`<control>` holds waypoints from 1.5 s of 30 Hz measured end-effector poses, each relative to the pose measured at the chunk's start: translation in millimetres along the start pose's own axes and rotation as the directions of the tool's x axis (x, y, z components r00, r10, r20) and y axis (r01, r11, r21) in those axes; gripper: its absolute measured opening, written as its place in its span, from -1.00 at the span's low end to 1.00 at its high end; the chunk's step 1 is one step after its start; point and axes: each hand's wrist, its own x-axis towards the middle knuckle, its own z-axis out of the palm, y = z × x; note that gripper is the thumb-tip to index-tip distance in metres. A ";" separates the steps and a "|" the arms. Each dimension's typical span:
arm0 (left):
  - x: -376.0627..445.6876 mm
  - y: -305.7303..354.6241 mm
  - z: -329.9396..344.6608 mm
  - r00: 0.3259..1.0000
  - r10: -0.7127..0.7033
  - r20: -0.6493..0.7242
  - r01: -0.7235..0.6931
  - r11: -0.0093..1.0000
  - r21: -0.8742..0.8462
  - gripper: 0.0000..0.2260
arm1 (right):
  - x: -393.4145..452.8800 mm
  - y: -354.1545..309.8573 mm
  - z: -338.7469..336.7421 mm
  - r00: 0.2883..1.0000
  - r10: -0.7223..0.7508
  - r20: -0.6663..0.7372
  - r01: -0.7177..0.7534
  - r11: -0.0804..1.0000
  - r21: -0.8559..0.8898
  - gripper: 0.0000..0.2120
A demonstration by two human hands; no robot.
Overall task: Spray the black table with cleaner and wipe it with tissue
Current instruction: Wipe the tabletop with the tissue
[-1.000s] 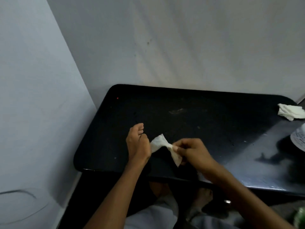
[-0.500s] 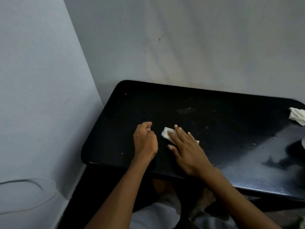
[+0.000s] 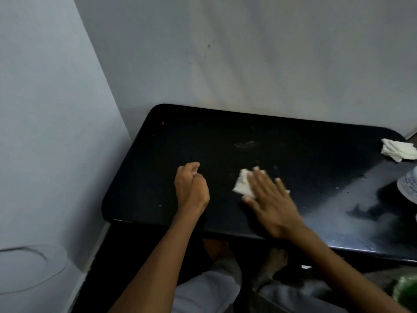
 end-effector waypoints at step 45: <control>-49.5 4.7 61.6 0.920 0.217 0.326 -0.327 0.884 0.334 -0.57 | -11.3 32.8 -25.0 0.797 0.603 -0.027 -0.592 0.789 0.165 -0.19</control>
